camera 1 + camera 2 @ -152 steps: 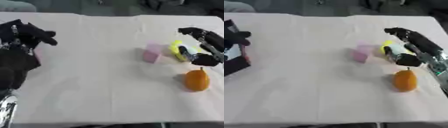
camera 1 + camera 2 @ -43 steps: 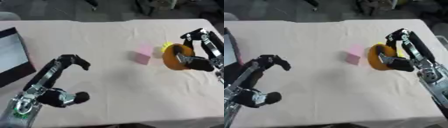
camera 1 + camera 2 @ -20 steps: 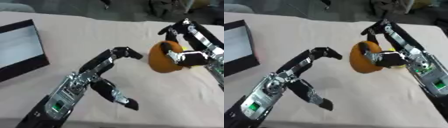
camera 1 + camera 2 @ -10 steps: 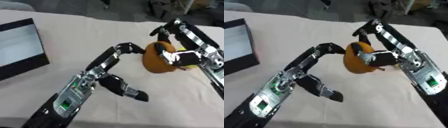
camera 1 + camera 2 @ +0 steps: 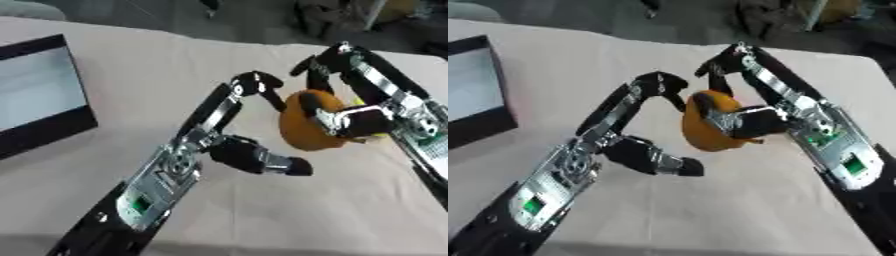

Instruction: Pick up the objects with one hand, pass them to the other hand, and then place them into the box on the other side of the table.

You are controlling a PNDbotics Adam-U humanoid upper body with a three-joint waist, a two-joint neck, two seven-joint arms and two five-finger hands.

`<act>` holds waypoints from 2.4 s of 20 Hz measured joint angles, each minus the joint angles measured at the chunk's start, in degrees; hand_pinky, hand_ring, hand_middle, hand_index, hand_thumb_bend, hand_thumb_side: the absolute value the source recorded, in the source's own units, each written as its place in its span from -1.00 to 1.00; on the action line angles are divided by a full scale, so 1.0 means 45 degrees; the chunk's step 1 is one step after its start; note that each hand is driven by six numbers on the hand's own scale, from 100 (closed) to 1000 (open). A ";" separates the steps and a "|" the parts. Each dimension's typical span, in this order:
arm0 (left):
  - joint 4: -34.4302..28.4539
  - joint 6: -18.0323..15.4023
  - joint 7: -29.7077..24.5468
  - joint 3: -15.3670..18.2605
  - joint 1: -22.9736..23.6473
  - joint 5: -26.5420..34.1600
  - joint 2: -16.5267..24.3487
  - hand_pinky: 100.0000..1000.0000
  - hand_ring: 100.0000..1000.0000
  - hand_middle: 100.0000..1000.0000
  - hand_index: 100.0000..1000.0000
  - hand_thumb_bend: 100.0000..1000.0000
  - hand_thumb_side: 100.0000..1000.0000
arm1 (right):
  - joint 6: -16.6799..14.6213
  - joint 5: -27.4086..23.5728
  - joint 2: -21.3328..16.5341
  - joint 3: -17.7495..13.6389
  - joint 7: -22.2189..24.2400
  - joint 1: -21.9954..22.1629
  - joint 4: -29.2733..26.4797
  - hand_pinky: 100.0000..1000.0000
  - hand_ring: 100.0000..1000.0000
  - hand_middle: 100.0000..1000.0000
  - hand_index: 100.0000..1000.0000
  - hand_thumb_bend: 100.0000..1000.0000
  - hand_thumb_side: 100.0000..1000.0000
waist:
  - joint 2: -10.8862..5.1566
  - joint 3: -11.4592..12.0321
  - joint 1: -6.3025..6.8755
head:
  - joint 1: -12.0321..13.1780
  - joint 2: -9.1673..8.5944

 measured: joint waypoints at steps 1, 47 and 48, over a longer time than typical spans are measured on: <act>0.0000 0.0080 0.0173 -0.0005 -0.0001 -0.0039 0.0000 0.86 0.68 0.52 0.66 0.86 -0.48 | -0.0022 0.0019 0.0021 0.0018 0.0003 0.0000 0.0000 0.34 -0.40 -0.78 -0.48 -1.00 -0.45 | 0.0000 -0.0011 0.0001 | 0.0002 0.0000; -0.0026 -0.0491 -0.0247 -0.0484 -0.0013 -0.0565 -0.0005 0.52 -0.13 -0.38 -0.24 -0.90 -1.00 | 0.0472 0.0193 0.0257 0.0016 0.0169 0.0118 0.0000 0.33 -0.40 -0.80 -0.49 -1.00 -0.36 | 0.0031 -0.0307 0.0102 | 0.0043 0.0000; -0.0042 -0.0470 -0.0140 -0.0485 -0.0013 -0.0497 -0.0006 0.50 -0.18 -0.46 -0.30 -0.91 -1.00 | 0.0485 0.0193 0.0266 0.0016 0.0189 0.0116 0.0000 0.33 -0.40 -0.80 -0.49 -1.00 -0.36 | 0.0031 -0.0317 0.0099 | 0.0043 0.0000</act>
